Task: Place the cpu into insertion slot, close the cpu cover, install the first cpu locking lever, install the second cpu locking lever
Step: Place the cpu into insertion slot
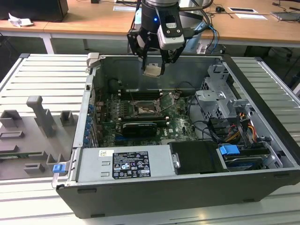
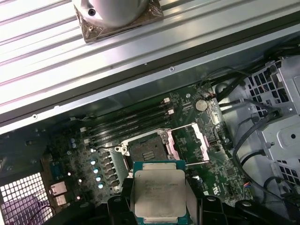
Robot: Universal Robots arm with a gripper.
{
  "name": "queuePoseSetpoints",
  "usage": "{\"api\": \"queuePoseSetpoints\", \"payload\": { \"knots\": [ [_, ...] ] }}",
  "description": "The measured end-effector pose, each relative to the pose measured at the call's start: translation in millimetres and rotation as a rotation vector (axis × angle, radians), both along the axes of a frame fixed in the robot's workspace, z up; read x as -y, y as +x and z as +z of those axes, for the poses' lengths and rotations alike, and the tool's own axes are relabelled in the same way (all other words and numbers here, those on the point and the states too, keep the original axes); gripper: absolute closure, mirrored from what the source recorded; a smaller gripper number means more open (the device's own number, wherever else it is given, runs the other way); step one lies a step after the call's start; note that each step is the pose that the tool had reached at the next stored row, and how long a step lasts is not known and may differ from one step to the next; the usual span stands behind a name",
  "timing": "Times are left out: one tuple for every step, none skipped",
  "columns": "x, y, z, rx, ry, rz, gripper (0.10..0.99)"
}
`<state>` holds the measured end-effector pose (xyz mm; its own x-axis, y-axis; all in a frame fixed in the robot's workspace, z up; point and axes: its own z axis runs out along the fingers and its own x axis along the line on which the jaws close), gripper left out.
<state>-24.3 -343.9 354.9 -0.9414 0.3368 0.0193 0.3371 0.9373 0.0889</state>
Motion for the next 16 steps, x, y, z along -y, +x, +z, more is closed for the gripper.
{"api": "queuePoseSetpoints", "payload": {
  "knots": [
    [0.0,0.0,-0.1,0.0,0.0,-0.007,0.557],
    [0.0,0.0,-0.2,0.0,0.0,-0.012,0.557],
    [0.0,0.0,-0.3,0.0,0.0,-0.021,0.557],
    [0.0,0.0,-0.4,0.0001,0.0,-0.026,0.557],
    [0.0,0.0,-0.5,0.0,0.0,-0.032,0.557],
    [0.0,0.0,-0.6,0.0,0.0,-0.042,0.557],
    [0.0,0.0,-0.9,0.0,0.0,-0.054,0.557],
    [0.0,0.0,-1.0,0.0,0.0,-0.06,0.557],
    [0.0,0.0,-1.1,0.0,0.0,-0.067,0.557],
    [0.0,0.0,-1.3,0.0,0.0,-0.08,0.557],
    [0.0,0.0,-1.6,0.0,0.0,-0.091,0.557],
    [0.0,0.0,-1.7,0.0,0.0,-0.101,0.557],
    [0.0,0.0,-1.8,0.0,0.0,-0.106,0.557],
    [0.0,0.0,-2.0,0.0001,0.0,-0.111,0.557],
    [0.0,0.0,-2.1,0.0,0.0,-0.121,0.557],
    [0.0,0.0,-2.3,0.0,0.0,-0.129,0.557]
  ]
}}
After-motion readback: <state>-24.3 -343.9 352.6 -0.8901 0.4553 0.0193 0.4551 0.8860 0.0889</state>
